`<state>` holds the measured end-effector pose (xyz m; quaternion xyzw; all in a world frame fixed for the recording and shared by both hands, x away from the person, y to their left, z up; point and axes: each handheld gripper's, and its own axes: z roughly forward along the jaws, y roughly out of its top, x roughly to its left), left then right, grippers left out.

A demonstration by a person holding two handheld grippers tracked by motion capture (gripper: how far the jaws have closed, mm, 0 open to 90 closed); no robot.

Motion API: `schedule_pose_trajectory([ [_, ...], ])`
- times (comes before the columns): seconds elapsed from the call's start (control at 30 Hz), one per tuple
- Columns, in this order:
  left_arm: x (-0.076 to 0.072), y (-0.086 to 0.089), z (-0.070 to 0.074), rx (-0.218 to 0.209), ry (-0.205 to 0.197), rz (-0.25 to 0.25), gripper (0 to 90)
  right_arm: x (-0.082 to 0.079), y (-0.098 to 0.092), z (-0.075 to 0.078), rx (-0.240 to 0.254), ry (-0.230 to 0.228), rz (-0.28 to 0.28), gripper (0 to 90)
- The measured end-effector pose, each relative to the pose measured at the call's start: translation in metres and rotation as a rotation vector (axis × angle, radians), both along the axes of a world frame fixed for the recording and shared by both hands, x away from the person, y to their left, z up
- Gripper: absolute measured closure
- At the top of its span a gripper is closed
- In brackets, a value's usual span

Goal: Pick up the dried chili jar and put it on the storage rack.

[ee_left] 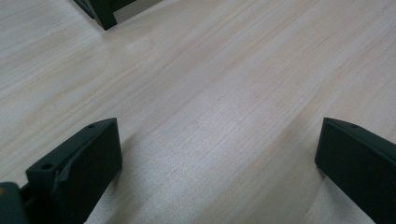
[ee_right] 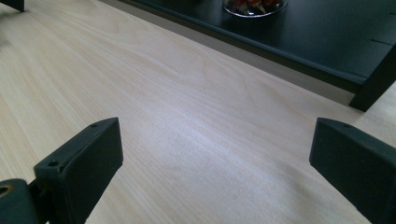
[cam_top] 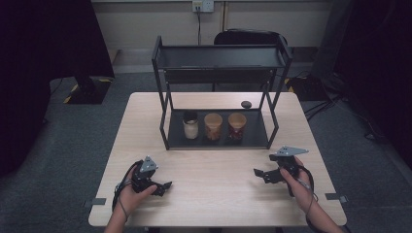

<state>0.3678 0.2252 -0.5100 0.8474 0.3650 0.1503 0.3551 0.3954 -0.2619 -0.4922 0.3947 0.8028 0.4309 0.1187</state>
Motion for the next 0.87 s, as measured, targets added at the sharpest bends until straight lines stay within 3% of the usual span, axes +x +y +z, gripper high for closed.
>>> schedule_pose_trajectory([
  [0.47, 0.0, 0.0, 0.0, -0.001, 0.0, 0.0, 0.1, -0.015, -0.011, -0.007, -0.004, 0.013, 0.008, 1.7],
  [0.87, 0.0, 0.0, 0.0, 0.0, 0.0, 0.0, 0.1, -0.027, -0.018, -0.013, -0.087, 0.018, 0.022, 1.6],
])
